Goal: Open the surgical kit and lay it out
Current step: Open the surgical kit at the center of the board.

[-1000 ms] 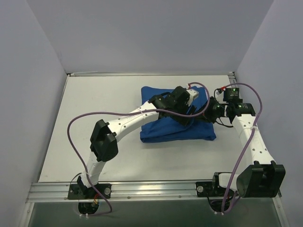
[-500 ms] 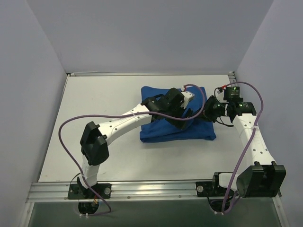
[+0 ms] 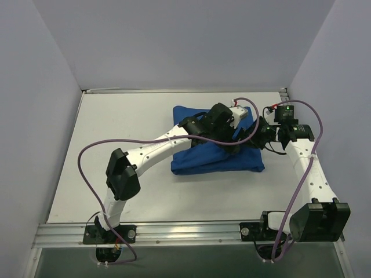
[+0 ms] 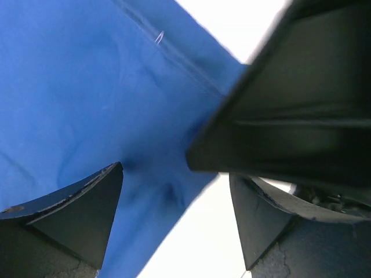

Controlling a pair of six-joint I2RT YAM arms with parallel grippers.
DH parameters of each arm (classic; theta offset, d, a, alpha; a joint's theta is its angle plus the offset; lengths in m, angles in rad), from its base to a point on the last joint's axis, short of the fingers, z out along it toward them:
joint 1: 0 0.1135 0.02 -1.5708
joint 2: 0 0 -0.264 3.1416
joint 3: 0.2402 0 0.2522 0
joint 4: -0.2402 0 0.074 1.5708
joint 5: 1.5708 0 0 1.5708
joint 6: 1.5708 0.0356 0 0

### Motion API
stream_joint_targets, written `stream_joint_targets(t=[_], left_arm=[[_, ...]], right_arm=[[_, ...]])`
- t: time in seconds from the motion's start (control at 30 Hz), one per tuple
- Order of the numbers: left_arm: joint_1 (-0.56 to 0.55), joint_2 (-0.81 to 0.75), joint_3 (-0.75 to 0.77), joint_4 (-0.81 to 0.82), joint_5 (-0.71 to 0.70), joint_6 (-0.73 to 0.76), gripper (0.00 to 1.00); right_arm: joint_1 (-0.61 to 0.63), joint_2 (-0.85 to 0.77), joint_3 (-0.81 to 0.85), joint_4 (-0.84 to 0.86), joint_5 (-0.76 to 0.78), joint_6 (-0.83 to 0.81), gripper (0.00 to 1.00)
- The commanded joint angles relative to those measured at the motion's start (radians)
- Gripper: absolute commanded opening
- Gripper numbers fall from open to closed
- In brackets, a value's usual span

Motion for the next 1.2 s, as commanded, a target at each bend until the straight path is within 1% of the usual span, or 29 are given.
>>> stream_joint_targets(t=[0.0,0.03,0.1,0.17,0.27,0.3,0.33,0.37,0.4,0.43,0.5,0.53,0.57,0.63,0.67,0.7,0.77,0.8,0.87,0.9,0.93,1.0,1.03,1.1,1.17], left_arm=[[0.005,0.044,0.058,-0.041,-0.033,0.015,0.82],[0.008,0.054,0.063,-0.048,-0.044,0.013,0.82],[0.021,0.074,0.073,-0.048,-0.035,0.005,0.77],[0.040,0.088,0.087,-0.067,-0.029,-0.002,0.70],[0.070,0.085,0.083,-0.078,-0.039,-0.005,0.24],[0.077,0.064,0.069,-0.079,-0.044,-0.007,0.04],[0.088,0.050,0.057,-0.078,-0.053,-0.007,0.02],[0.109,0.033,0.043,-0.076,-0.059,-0.013,0.02],[0.125,0.013,0.026,-0.073,-0.062,-0.016,0.02],[0.139,-0.028,-0.006,-0.071,-0.064,-0.019,0.02],[0.192,-0.085,-0.032,-0.078,-0.061,-0.039,0.02],[0.212,-0.102,-0.057,-0.088,-0.056,-0.048,0.02],[0.256,-0.117,-0.068,-0.099,-0.058,-0.070,0.02],[0.304,-0.160,-0.085,-0.134,-0.061,-0.093,0.02],[0.327,-0.177,-0.106,-0.148,-0.067,-0.108,0.02],[0.373,-0.214,-0.118,-0.156,-0.091,-0.116,0.02],[0.427,-0.255,-0.176,-0.167,-0.101,-0.131,0.02],[0.485,-0.297,-0.196,-0.168,-0.101,-0.139,0.02],[0.548,-0.335,-0.265,-0.165,-0.101,-0.150,0.02],[0.577,-0.373,-0.288,-0.164,-0.099,-0.150,0.02],[0.632,-0.392,-0.313,-0.157,-0.098,-0.150,0.02],[0.683,-0.439,-0.379,-0.156,-0.101,-0.148,0.02],[0.730,-0.453,-0.400,-0.157,-0.101,-0.148,0.02],[0.777,-0.496,-0.474,-0.151,-0.101,-0.143,0.02],[0.838,-0.519,-0.528,-0.128,-0.130,-0.136,0.02]], right_arm=[[0.005,-0.023,0.060,-0.009,-0.039,0.017,0.00],[0.005,-0.022,0.062,-0.007,-0.040,0.018,0.00],[0.005,-0.025,0.063,-0.006,-0.045,0.026,0.00],[0.005,-0.026,0.063,-0.004,-0.045,0.028,0.00],[0.005,-0.022,0.065,0.000,-0.042,0.028,0.00],[0.005,-0.016,0.071,-0.006,-0.021,0.018,0.09],[0.005,-0.011,0.079,-0.012,0.002,0.011,0.19],[0.005,-0.005,0.088,-0.018,0.031,0.000,0.30],[-0.007,0.015,0.099,-0.035,0.060,-0.015,0.48],[-0.013,0.033,0.137,-0.052,0.146,-0.053,0.56],[-0.027,0.095,0.180,-0.079,0.228,-0.093,0.65],[-0.031,0.121,0.222,-0.088,0.298,-0.118,0.66],[-0.037,0.164,0.243,-0.093,0.321,-0.126,0.67],[-0.053,0.196,0.290,-0.084,0.343,-0.141,0.67],[-0.054,0.227,0.303,-0.073,0.375,-0.144,0.67],[-0.056,0.247,0.315,-0.075,0.399,-0.150,0.66],[-0.079,0.315,0.341,-0.082,0.442,-0.173,0.60],[-0.093,0.334,0.339,-0.076,0.456,-0.182,0.46],[-0.134,0.363,0.295,-0.032,0.479,-0.180,0.21],[-0.149,0.368,0.278,0.018,0.486,-0.176,0.00],[-0.162,0.376,0.263,0.040,0.490,-0.175,0.00],[-0.179,0.414,0.241,0.080,0.504,-0.178,0.00],[-0.183,0.432,0.240,0.083,0.506,-0.183,0.00],[-0.185,0.480,0.238,0.091,0.531,-0.201,0.00],[-0.186,0.507,0.226,0.111,0.550,-0.204,0.00]])
